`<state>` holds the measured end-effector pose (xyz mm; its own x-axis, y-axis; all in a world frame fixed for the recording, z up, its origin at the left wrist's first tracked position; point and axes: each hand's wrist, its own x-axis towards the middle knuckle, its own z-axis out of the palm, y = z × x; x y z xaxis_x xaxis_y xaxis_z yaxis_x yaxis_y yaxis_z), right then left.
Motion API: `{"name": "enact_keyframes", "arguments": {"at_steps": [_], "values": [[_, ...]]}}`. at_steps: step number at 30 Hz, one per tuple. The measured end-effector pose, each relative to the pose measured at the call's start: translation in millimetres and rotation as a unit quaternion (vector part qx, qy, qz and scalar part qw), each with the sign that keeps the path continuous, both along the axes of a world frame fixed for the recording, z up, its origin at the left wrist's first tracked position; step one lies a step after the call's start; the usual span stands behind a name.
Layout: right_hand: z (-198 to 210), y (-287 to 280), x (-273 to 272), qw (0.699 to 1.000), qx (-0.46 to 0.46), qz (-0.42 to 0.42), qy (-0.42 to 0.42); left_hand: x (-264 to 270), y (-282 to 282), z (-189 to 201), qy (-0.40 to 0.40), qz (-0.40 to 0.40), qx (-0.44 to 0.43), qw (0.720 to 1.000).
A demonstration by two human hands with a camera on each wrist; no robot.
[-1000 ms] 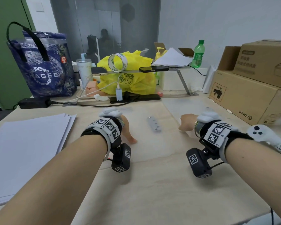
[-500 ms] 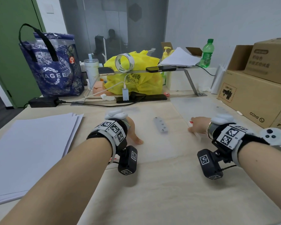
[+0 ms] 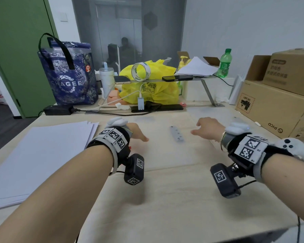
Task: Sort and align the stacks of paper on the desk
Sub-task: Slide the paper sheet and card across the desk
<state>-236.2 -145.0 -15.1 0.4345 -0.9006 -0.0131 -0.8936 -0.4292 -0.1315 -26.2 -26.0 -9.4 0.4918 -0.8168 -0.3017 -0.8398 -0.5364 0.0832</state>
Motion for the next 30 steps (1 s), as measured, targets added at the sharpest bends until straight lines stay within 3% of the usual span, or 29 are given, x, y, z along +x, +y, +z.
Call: {"name": "enact_keyframes", "arguments": {"at_steps": [2,6,13,20,24,30], "values": [[-4,17,9,0.999,0.034,0.033,-0.004,1,8,-1,-0.005,0.015,-0.002,1.000],[-17,44,20,0.994,0.108,0.015,0.021,3,22,-2,0.006,0.043,0.000,0.999],[-17,52,17,0.983,0.175,-0.022,-0.060,-1,36,5,0.063,0.075,-0.013,0.995],[-22,55,20,0.977,0.184,-0.047,-0.092,1,40,3,0.088,0.083,-0.029,0.992],[-6,52,20,0.964,0.191,-0.049,-0.178,-1,40,4,0.110,0.078,-0.039,0.990],[26,43,-2,0.948,0.162,-0.069,-0.266,-24,18,6,0.207,0.084,-0.052,0.973]]}}
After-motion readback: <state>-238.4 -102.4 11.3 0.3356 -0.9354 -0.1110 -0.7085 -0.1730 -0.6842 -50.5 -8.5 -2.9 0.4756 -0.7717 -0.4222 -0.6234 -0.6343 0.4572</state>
